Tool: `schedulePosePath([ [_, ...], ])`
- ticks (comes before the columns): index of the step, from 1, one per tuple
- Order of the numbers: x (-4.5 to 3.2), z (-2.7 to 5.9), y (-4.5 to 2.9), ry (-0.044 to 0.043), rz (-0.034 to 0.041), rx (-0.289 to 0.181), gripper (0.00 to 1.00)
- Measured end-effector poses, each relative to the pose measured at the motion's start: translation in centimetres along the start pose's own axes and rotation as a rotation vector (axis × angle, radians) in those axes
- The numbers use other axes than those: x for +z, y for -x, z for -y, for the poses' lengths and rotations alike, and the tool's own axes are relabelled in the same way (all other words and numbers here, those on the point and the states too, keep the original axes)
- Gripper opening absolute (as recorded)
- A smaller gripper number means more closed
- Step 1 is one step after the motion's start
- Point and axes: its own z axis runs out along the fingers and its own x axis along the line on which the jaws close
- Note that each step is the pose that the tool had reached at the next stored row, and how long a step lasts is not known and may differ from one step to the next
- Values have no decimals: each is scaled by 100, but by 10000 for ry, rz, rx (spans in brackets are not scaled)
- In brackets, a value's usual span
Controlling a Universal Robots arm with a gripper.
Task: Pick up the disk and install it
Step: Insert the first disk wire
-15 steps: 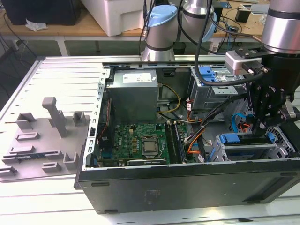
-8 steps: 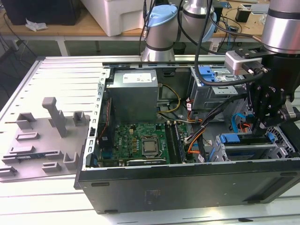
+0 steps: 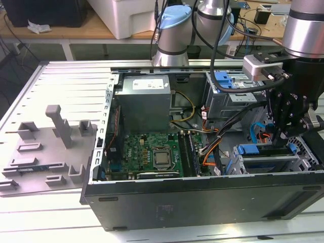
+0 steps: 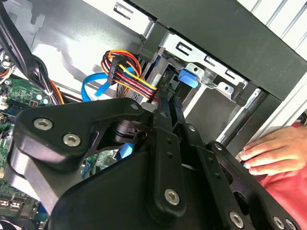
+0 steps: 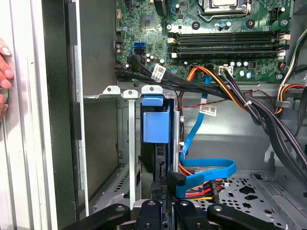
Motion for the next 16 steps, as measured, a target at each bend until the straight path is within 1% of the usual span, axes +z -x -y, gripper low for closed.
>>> schedulePosePath([
  [8, 10, -1, 2, 0, -2, 0, 17],
  [16, 40, -5, 6, 0, -1, 0, 17],
])
